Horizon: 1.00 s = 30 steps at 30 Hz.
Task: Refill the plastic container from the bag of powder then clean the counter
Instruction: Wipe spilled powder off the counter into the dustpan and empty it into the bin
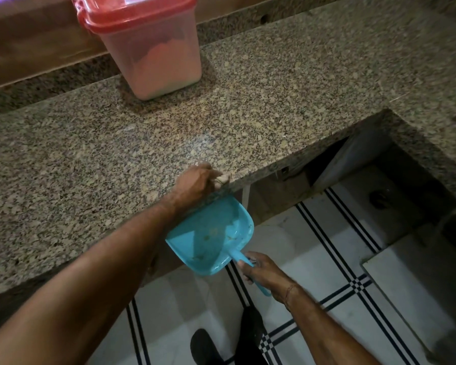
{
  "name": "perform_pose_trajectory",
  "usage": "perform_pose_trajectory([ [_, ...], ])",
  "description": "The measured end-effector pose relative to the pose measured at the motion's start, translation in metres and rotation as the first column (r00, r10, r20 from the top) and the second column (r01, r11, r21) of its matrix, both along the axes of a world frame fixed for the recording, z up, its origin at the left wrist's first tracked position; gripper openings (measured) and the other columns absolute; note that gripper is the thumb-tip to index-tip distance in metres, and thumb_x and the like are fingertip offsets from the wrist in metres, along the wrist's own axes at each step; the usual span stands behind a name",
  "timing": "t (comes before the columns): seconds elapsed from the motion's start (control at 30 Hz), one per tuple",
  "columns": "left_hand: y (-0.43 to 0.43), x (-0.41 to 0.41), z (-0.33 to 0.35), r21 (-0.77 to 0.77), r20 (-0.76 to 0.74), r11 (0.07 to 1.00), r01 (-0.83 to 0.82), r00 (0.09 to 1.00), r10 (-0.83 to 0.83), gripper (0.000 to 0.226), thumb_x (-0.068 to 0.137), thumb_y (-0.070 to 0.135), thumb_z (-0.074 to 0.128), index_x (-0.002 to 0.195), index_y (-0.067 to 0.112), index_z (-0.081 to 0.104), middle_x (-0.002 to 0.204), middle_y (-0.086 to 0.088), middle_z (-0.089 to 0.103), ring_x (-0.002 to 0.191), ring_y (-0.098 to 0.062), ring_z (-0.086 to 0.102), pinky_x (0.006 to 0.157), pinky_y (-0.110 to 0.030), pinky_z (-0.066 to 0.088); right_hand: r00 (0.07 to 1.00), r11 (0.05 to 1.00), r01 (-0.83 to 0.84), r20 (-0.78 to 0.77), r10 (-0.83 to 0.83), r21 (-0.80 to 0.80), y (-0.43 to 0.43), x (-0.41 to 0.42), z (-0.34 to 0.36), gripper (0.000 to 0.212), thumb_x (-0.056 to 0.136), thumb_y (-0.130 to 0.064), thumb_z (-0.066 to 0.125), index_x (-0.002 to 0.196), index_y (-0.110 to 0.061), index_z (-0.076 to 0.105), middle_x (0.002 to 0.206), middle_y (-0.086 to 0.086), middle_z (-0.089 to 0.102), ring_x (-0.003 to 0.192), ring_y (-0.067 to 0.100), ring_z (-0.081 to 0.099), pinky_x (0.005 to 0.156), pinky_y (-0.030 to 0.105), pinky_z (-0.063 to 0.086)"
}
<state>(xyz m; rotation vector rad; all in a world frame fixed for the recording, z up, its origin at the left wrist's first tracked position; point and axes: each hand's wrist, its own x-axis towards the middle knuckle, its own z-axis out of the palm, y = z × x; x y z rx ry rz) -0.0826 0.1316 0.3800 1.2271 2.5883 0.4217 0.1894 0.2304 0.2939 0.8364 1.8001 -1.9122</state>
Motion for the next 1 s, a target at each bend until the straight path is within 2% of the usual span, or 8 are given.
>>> perform_pose_trajectory([
  [0.13,-0.007,-0.003,0.001,-0.012,0.114,0.993,-0.120,0.986,0.121,0.016,0.104,0.031,0.059,0.112,0.020,0.068,0.097,0.002,0.066,0.073,-0.003,0.054,0.058,-0.015,0.038,1.000,1.000,0.013,0.016,-0.013,0.006,-0.004,-0.003,0.008,0.026,0.103,-0.030,0.060,0.122,-0.015,0.068,0.085,-0.004,0.062,0.073,0.005,0.059,0.070,0.021,0.054],
  [0.27,-0.036,0.025,0.006,0.091,0.026,0.970,-0.224,0.975,0.223,0.010,0.096,0.021,0.070,0.097,0.011,0.069,0.093,-0.005,0.063,0.083,-0.021,0.060,0.066,-0.026,0.037,0.999,0.999,0.029,0.024,-0.030,0.017,-0.005,-0.001,0.015,0.027,0.104,-0.030,0.059,0.126,-0.015,0.067,0.089,-0.003,0.062,0.075,0.006,0.060,0.072,0.021,0.053],
  [0.37,-0.060,0.069,-0.004,0.096,-0.074,0.984,-0.151,0.985,0.159,0.009,0.095,0.024,0.069,0.101,0.017,0.069,0.101,0.002,0.059,0.093,-0.012,0.049,0.072,-0.020,0.031,0.999,1.000,0.011,0.034,-0.012,0.024,-0.013,0.005,0.021,0.023,0.106,-0.028,0.056,0.125,-0.016,0.065,0.091,0.000,0.062,0.077,0.007,0.059,0.069,0.018,0.054],
  [0.43,-0.071,0.096,-0.019,0.009,-0.035,0.985,-0.171,0.985,0.171,0.012,0.093,0.032,0.069,0.098,0.021,0.068,0.101,0.003,0.057,0.091,-0.011,0.046,0.070,-0.024,0.031,0.999,1.000,-0.008,0.043,0.008,0.019,-0.020,0.006,0.021,0.024,0.107,-0.026,0.055,0.127,-0.016,0.064,0.089,0.001,0.062,0.076,0.007,0.058,0.067,0.018,0.053],
  [0.57,-0.104,0.116,-0.035,-0.022,0.070,0.912,-0.410,0.909,0.410,0.017,0.088,0.037,0.068,0.092,0.020,0.069,0.093,-0.001,0.058,0.094,-0.027,0.061,0.065,-0.035,0.034,0.994,0.993,-0.107,0.033,0.105,0.040,-0.041,0.003,0.021,0.027,0.107,-0.025,0.055,0.130,-0.013,0.064,0.088,0.000,0.063,0.076,0.008,0.060,0.070,0.021,0.054],
  [0.73,-0.171,0.140,-0.045,0.045,0.239,0.659,-0.750,0.649,0.722,0.023,0.095,0.041,0.065,0.108,0.023,0.069,0.111,-0.006,0.064,0.105,-0.030,0.061,0.082,-0.041,0.048,0.969,0.965,-0.249,0.021,0.248,0.088,-0.077,0.006,0.025,0.030,0.106,-0.024,0.057,0.129,-0.007,0.064,0.089,0.003,0.063,0.074,0.009,0.060,0.068,0.020,0.055],
  [0.83,-0.227,0.151,-0.048,0.111,0.406,0.442,-0.890,0.446,0.797,0.021,0.097,0.034,0.066,0.099,0.013,0.069,0.103,-0.012,0.064,0.096,-0.031,0.062,0.074,-0.036,0.045,0.936,0.931,-0.350,0.002,0.351,0.100,-0.107,0.008,0.030,0.026,0.106,-0.026,0.057,0.126,-0.011,0.066,0.095,0.007,0.062,0.078,0.010,0.059,0.064,0.015,0.054],
  [1.0,-0.343,0.216,-0.054,0.127,0.574,0.078,-0.989,0.137,0.808,0.027,0.096,0.044,0.066,0.090,0.018,0.068,0.082,0.001,0.069,0.083,-0.024,0.067,0.064,-0.030,0.040,0.835,0.825,-0.545,0.006,0.550,0.151,-0.183,0.013,0.023,0.022,0.104,-0.037,0.060,0.115,-0.022,0.072,0.082,0.000,0.066,0.073,0.009,0.061,0.071,0.025,0.055],
])
